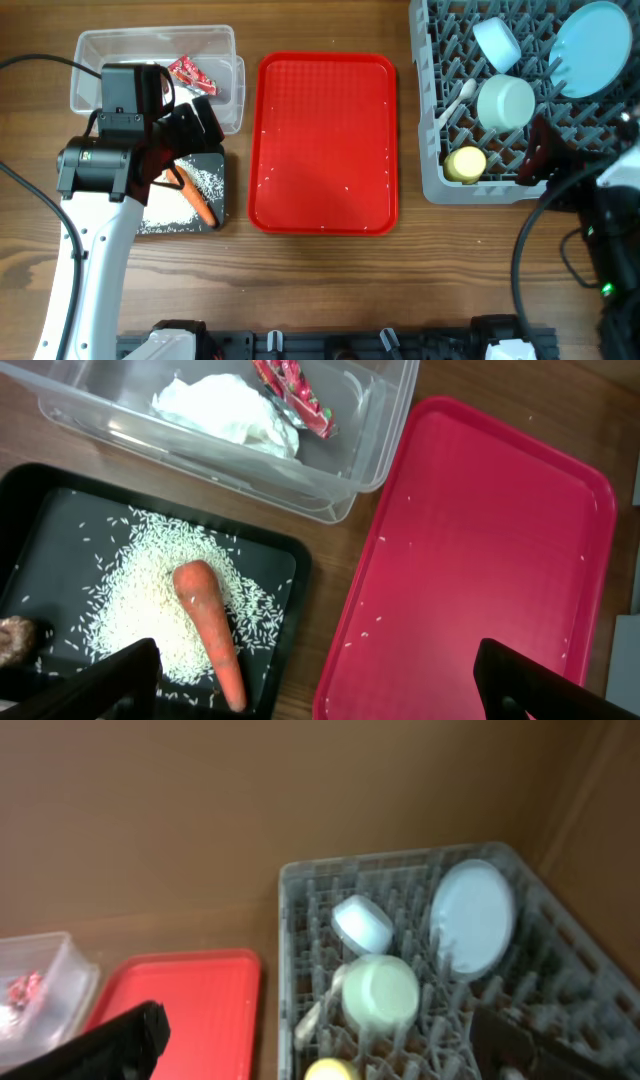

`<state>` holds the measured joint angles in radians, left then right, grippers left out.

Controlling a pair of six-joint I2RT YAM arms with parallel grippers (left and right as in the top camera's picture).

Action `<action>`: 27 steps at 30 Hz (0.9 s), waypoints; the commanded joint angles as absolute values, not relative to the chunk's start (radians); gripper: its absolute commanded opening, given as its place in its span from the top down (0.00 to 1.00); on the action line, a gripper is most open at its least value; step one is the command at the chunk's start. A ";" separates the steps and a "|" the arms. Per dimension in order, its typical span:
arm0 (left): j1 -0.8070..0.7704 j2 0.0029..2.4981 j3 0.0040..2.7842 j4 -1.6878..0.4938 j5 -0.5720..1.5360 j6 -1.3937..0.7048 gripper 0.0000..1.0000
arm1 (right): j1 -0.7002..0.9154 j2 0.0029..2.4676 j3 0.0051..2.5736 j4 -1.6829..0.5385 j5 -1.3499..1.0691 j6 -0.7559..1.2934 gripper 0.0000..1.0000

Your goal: Sort waste into correct bins and load items into the dishwasher rack

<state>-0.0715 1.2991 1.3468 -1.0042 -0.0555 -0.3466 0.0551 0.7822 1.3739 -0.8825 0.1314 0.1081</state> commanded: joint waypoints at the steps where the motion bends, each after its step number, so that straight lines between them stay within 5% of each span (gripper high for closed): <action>1: -0.067 1.301 1.354 -1.000 -0.065 -0.356 0.00 | 0.020 0.619 1.018 -0.667 0.153 0.106 0.00; 7: -0.067 1.301 1.354 -1.000 -0.065 -0.356 0.00 | -0.001 0.201 0.305 -0.117 0.051 0.108 0.00; 10: -0.067 1.301 1.354 -1.000 -0.065 -0.356 0.00 | -0.001 0.059 0.136 -0.020 0.032 0.108 0.00; 27: -0.067 1.301 1.354 -1.000 -0.065 -0.356 0.00 | -0.001 0.005 0.005 0.006 -0.094 0.112 0.00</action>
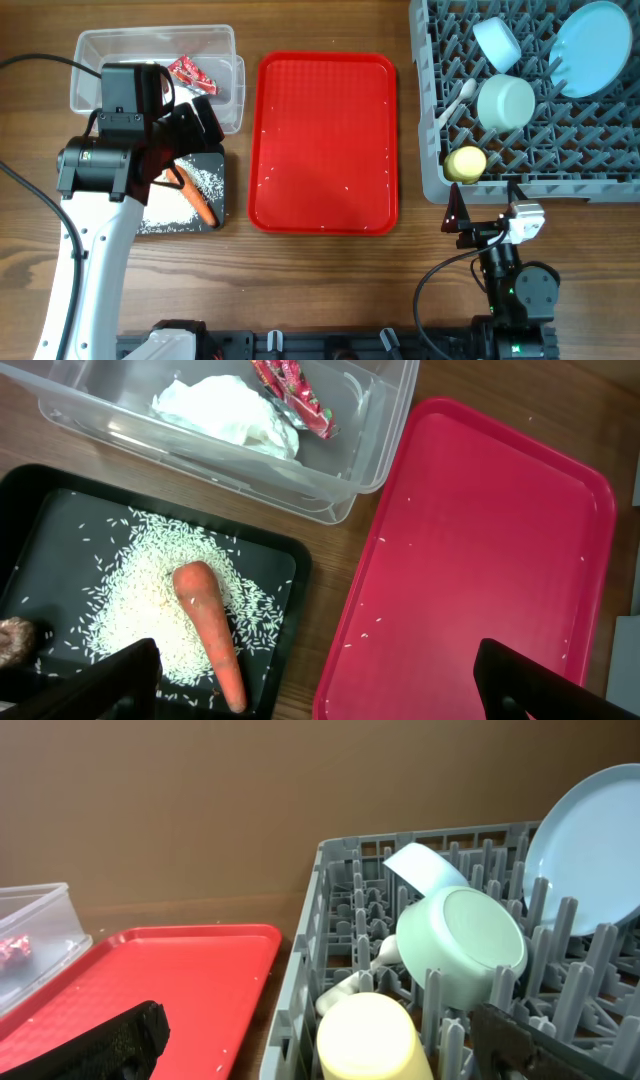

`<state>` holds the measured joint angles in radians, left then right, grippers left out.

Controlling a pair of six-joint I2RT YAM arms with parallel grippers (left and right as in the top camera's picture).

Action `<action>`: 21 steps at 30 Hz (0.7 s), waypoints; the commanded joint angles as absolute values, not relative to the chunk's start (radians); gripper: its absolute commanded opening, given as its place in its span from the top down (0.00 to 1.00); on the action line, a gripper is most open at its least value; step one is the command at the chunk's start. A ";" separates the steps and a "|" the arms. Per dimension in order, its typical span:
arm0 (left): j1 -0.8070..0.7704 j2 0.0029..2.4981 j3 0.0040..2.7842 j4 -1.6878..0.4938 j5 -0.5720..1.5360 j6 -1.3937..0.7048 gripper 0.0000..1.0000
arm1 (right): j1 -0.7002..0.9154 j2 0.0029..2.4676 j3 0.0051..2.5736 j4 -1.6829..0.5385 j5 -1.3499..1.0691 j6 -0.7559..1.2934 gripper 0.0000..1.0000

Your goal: Sort waste into correct bins and load items into the dishwasher rack

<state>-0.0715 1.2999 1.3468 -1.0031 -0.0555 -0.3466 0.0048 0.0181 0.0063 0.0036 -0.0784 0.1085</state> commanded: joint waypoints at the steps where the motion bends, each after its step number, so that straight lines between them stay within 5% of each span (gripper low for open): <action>1: -0.067 1.301 1.354 -1.000 -0.065 -0.356 0.00 | -0.001 0.005 0.005 0.007 -0.094 0.112 0.00; 8: -0.070 1.301 1.353 -0.986 -0.049 -0.348 0.00 | -0.001 0.005 0.005 0.006 -0.094 0.112 0.00; 14: -0.073 1.017 0.907 -0.156 0.003 -0.345 0.00 | -0.001 0.005 0.005 0.006 -0.094 0.112 0.00; 21: 0.030 0.479 0.369 0.046 0.001 -0.345 0.00 | -0.001 0.005 0.005 0.006 -0.094 0.111 0.00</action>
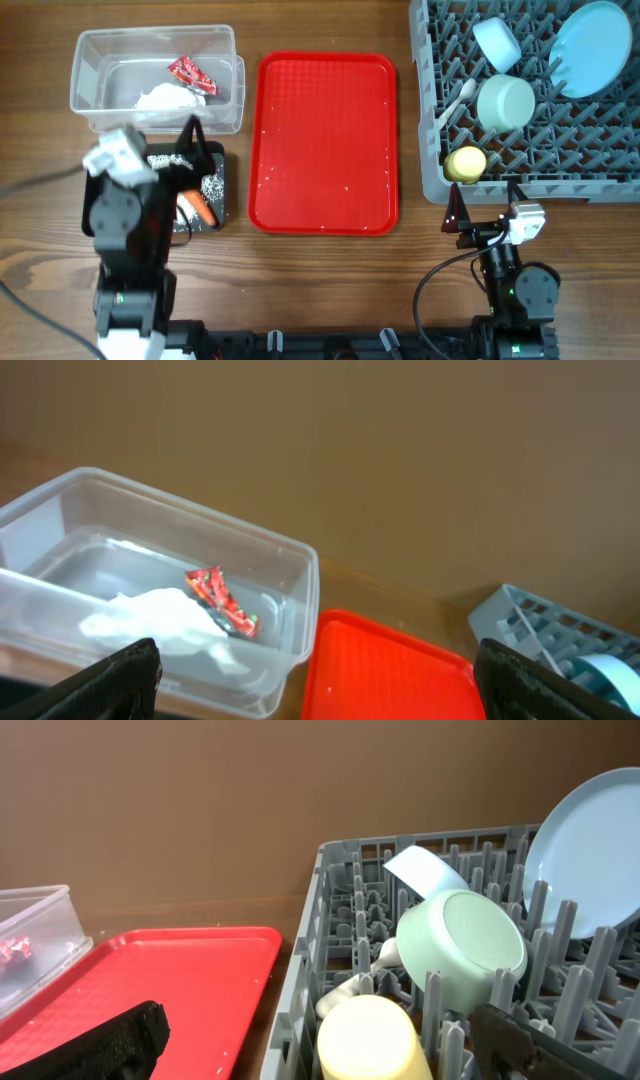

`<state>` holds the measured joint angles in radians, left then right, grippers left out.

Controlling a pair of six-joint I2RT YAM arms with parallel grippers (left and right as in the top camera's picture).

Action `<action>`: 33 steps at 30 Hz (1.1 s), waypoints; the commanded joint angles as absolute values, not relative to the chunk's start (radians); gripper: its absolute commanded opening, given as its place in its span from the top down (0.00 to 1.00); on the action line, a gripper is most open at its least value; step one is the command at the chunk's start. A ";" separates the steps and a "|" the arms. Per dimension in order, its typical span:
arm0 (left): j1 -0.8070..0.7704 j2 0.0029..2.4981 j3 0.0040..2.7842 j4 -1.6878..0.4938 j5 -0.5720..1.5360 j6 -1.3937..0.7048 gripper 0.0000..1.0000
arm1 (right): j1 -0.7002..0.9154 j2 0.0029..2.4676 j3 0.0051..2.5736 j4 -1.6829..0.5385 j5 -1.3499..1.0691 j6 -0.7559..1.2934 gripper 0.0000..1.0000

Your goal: Sort waste into correct bins and load items into the dishwasher rack

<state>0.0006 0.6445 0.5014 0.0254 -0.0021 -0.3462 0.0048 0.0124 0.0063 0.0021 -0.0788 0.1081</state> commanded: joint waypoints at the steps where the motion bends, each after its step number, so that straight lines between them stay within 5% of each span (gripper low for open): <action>1: 0.034 0.417 0.328 0.052 -0.013 -0.345 0.00 | -0.001 0.005 0.005 0.007 -0.094 0.111 0.00; 14: 0.023 0.057 0.054 0.091 -0.088 -0.295 0.00 | -0.001 0.005 0.005 0.006 -0.094 0.112 0.00; 33: 0.023 0.003 0.006 -0.073 -0.009 -0.269 0.00 | -0.001 0.005 0.005 0.006 -0.094 0.112 0.00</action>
